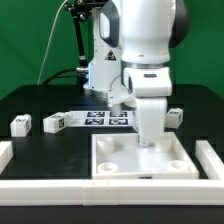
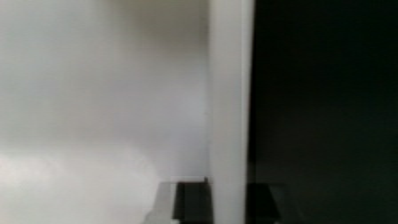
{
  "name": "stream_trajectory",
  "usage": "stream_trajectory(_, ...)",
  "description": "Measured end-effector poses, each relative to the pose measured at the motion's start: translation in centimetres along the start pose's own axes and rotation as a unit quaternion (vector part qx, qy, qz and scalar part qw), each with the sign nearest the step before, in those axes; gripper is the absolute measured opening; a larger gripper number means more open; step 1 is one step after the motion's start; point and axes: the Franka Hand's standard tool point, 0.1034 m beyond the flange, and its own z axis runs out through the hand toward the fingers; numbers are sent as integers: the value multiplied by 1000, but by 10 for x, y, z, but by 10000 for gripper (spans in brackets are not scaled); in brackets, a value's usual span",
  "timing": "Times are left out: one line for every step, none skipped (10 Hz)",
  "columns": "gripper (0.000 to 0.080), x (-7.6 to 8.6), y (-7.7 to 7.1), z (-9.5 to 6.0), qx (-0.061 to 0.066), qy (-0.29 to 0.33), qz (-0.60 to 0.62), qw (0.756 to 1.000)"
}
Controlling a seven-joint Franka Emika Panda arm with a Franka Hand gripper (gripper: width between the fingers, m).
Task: Assemble one leg
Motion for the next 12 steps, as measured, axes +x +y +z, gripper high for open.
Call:
stream_trajectory(61, 5, 4, 2, -1, 1, 0, 1000)
stream_trajectory(61, 9, 6, 2, -2, 2, 14, 1000)
stream_trajectory(61, 15, 8, 2, -4, 2, 23, 1000)
stream_trajectory(61, 17, 9, 1, -3, 2, 26, 1000)
stream_trajectory(61, 19, 10, 1, -2, 1, 34, 999)
stream_trajectory(61, 23, 10, 1, -3, 1, 40, 999)
stream_trajectory(61, 23, 10, 1, -3, 1, 40, 999)
stream_trajectory(61, 23, 10, 1, -2, 1, 40, 999)
stream_trajectory(95, 23, 10, 1, -2, 1, 40, 999)
stream_trajectory(287, 23, 10, 1, -2, 1, 40, 999)
stream_trajectory(423, 23, 10, 1, -2, 1, 40, 999)
stream_trajectory(423, 23, 10, 1, -2, 1, 40, 999)
